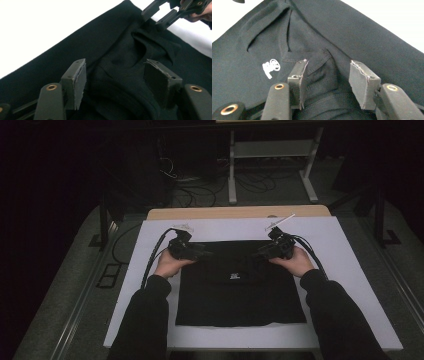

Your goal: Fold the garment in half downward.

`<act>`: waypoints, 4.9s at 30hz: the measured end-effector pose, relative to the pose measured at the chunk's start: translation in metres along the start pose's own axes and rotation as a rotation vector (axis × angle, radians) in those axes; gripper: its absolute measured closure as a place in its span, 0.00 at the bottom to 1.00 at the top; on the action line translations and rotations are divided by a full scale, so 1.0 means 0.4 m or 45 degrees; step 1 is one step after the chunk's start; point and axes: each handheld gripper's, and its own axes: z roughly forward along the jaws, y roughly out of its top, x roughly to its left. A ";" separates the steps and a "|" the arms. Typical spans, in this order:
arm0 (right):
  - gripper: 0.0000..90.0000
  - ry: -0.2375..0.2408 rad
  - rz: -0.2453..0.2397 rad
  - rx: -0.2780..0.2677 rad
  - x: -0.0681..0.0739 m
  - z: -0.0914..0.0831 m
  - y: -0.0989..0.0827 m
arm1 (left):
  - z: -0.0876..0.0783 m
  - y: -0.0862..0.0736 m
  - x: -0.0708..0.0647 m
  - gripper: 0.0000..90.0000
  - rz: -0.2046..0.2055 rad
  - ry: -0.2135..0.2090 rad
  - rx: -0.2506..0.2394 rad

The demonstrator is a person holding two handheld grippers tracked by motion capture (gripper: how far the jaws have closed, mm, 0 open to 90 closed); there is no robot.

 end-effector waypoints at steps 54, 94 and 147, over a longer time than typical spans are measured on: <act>0.94 0.041 -0.013 -0.033 0.005 -0.040 -0.004 | -0.023 0.005 -0.012 0.94 -0.037 0.011 0.004; 0.94 0.184 0.069 -0.145 0.055 -0.110 -0.126 | -0.091 -0.064 -0.130 0.94 -0.010 -0.021 -0.066; 0.94 0.382 -0.066 0.054 0.217 -0.101 -0.284 | -0.095 -0.239 -0.279 0.93 0.074 -0.296 0.146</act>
